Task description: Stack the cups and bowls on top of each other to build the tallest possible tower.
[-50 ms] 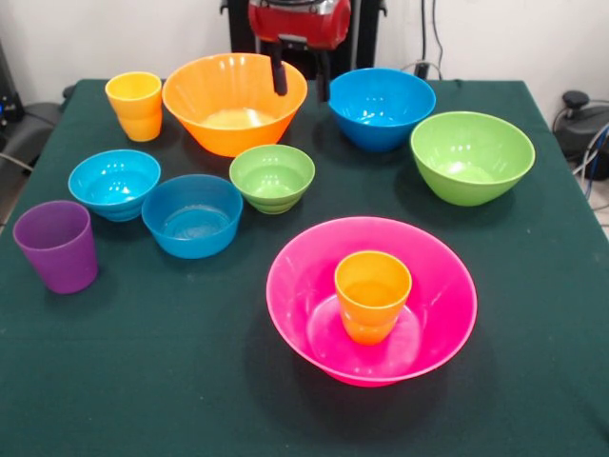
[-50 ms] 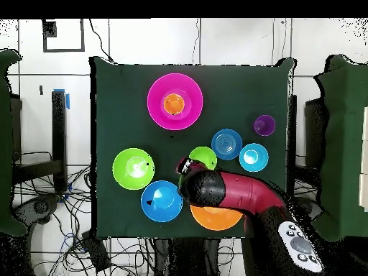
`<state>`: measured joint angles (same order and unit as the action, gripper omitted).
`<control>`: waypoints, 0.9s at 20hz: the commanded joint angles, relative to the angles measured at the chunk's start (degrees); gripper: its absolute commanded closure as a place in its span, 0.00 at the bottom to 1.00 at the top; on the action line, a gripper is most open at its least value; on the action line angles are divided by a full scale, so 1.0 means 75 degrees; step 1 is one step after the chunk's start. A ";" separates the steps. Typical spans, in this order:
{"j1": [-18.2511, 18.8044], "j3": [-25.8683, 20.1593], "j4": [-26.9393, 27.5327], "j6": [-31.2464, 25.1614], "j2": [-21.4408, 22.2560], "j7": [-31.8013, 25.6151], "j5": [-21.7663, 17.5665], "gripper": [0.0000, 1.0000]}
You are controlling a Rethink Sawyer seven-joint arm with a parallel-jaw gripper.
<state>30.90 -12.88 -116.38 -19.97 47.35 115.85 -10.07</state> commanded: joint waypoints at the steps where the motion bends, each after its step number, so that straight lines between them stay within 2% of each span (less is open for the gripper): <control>1: -0.0021 0.0020 -0.1090 -0.0114 0.0168 0.0939 0.0195 0.00; 9: -0.0018 0.0283 -0.1379 0.1156 -0.0466 0.1208 -0.0016 0.00; 18: 0.0394 0.0345 -0.1616 0.1417 -0.0497 0.0835 -0.0193 0.00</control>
<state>32.70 -10.32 -124.87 -12.72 47.36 115.85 -9.70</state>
